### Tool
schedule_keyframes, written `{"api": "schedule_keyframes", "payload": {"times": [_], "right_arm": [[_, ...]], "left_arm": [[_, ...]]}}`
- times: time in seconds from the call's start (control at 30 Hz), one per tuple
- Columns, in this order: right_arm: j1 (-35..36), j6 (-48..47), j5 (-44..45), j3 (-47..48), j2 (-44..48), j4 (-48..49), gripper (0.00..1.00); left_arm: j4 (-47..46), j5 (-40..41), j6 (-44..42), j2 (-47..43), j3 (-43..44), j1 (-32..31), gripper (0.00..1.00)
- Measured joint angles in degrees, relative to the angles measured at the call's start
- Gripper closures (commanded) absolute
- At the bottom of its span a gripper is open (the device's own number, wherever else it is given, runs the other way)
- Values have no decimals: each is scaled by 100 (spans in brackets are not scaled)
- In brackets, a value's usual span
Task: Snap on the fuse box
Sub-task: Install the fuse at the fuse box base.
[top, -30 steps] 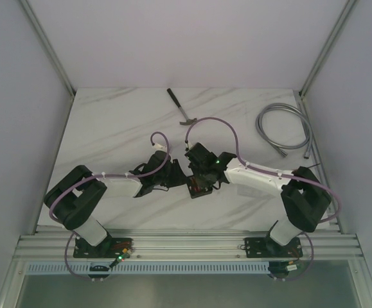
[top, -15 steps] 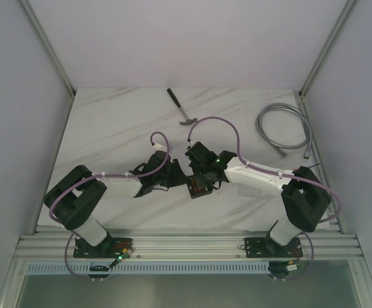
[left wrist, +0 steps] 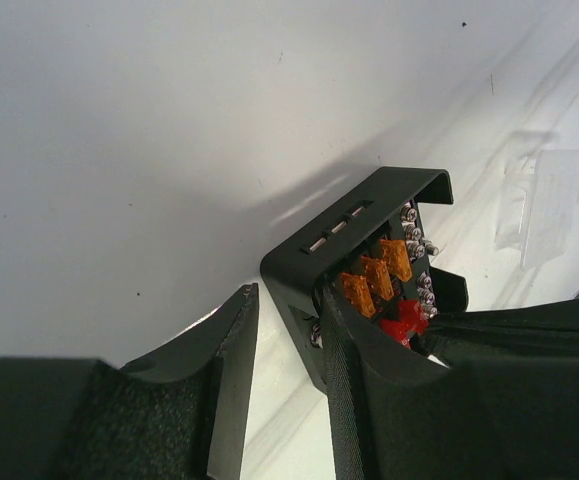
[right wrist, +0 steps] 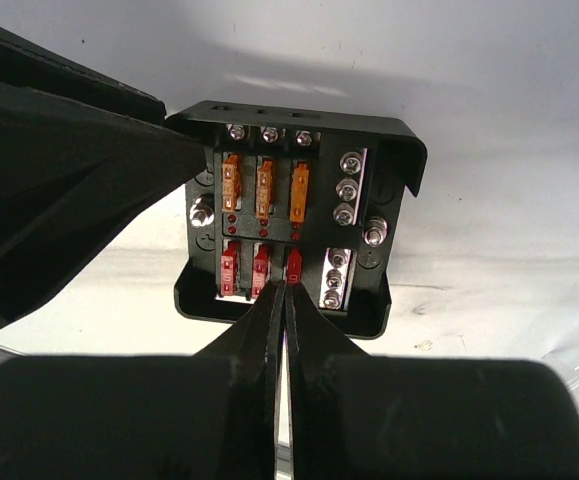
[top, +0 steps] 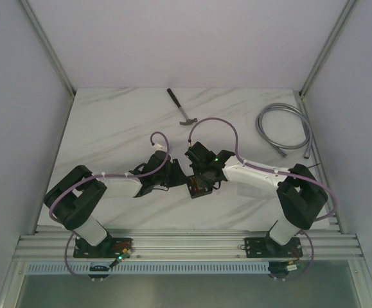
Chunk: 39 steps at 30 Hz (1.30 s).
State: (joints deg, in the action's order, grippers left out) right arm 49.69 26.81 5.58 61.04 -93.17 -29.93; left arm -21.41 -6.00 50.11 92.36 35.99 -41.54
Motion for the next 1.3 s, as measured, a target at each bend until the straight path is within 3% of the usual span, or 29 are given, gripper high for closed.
{"api": "schedule_keyframes", "payload": {"times": [0.8, 1.13, 1.23, 1.3], "right_arm": [[33, 103, -55, -210, -48, 157, 100], [55, -94, 31, 332, -417, -240, 100], [57, -273, 61, 625, -586, -251, 92], [57, -356, 94, 651, -595, -129, 78]], "left_arm": [[2, 2, 2, 7, 0, 0, 60], [2, 96, -2, 4, 0, 55, 60], [46, 175, -24, -42, 0, 197, 57], [140, 260, -57, -122, 0, 280, 54]]}}
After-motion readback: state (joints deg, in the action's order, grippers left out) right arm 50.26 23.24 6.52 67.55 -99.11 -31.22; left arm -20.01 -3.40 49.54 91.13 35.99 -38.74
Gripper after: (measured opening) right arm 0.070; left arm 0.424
